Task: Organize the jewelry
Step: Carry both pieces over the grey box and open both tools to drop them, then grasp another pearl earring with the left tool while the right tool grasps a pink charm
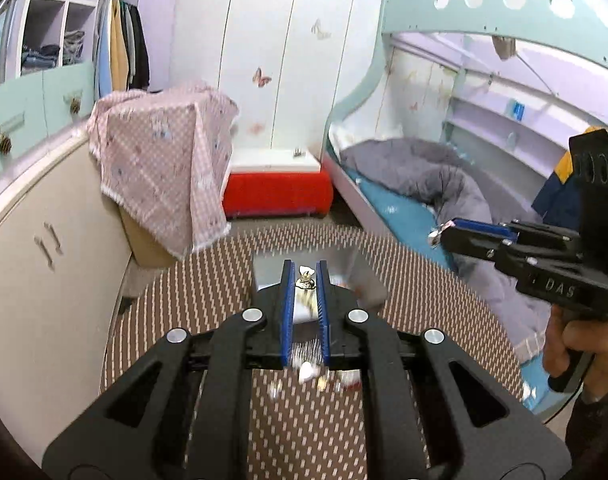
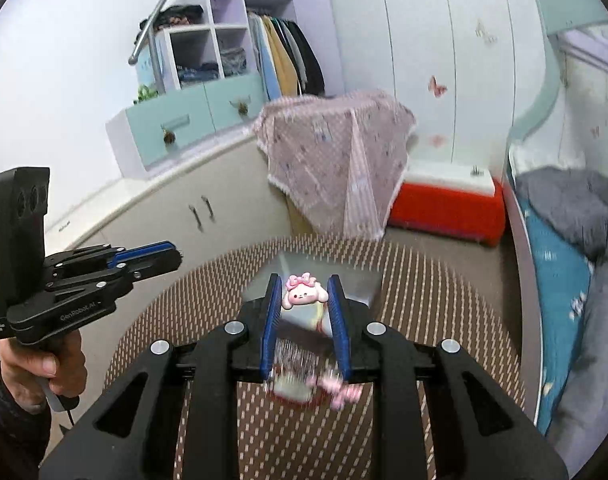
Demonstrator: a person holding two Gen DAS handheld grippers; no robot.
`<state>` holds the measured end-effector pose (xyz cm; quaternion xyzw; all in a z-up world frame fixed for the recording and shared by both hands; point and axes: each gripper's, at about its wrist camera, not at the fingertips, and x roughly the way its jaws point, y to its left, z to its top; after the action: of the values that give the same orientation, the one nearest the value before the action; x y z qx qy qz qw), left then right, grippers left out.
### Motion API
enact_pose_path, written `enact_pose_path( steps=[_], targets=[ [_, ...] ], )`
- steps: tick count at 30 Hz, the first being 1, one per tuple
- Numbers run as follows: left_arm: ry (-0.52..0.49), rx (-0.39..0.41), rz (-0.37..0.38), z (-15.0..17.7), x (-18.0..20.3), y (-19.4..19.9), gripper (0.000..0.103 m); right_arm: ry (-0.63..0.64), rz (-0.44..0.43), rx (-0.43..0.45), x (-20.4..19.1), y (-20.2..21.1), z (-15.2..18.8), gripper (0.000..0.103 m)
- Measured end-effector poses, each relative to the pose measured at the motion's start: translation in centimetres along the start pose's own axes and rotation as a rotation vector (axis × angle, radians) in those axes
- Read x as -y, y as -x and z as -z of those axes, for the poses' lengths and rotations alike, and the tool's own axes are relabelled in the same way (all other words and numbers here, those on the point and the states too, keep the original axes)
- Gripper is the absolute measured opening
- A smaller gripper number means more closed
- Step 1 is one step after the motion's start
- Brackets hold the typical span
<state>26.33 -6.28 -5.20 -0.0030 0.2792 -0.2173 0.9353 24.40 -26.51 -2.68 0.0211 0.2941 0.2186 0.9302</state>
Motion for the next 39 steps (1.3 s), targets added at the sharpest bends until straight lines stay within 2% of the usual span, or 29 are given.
enact_pose_path(
  steps=[7,12,23,24,25,26,27,28,29,31,39],
  targets=[
    [0.014,-0.023,0.013,-3.4,0.5,-3.6,0.011,-0.015,-0.030,-0.031,1.1,-2.6,-2.7,0.022],
    [0.022,-0.057,0.013,-3.8,0.0,-5.5,0.011,-0.045,-0.021,-0.091,2.1,-5.4,-2.5,0.022],
    [0.014,-0.085,-0.030,-3.9,0.2,-7.0,0.011,-0.055,-0.023,-0.133,2.6,-7.5,-2.1,0.021],
    [0.014,-0.092,-0.044,-4.0,0.2,-7.2,0.012,-0.053,-0.020,-0.141,2.5,-7.7,-2.0,0.022],
    [0.013,-0.107,-0.060,-4.0,0.2,-7.5,0.012,-0.054,-0.009,-0.149,2.6,-7.9,-2.0,0.027],
    [0.010,-0.122,-0.079,-4.0,0.1,-7.8,0.027,-0.062,0.010,-0.151,2.8,-8.0,-1.9,0.035],
    [0.010,-0.129,-0.102,-3.9,0.0,-7.9,0.051,-0.071,0.023,-0.140,2.9,-7.9,-1.9,0.065],
    [0.017,-0.112,-0.167,-3.9,-0.3,-7.7,0.080,-0.085,0.038,-0.121,3.3,-7.7,-1.8,0.080],
    [0.021,-0.092,-0.177,-3.8,-0.6,-7.4,0.090,-0.098,0.053,-0.109,3.6,-7.4,-1.7,0.085],
    [0.050,-0.073,-0.141,-3.8,-1.3,-6.7,0.092,-0.105,0.072,-0.102,4.1,-7.2,-1.5,0.090],
    [0.057,-0.059,-0.189,-2.9,-2.5,-5.1,0.093,-0.142,0.084,-0.068,4.8,-5.6,-0.5,0.094]
  ],
)
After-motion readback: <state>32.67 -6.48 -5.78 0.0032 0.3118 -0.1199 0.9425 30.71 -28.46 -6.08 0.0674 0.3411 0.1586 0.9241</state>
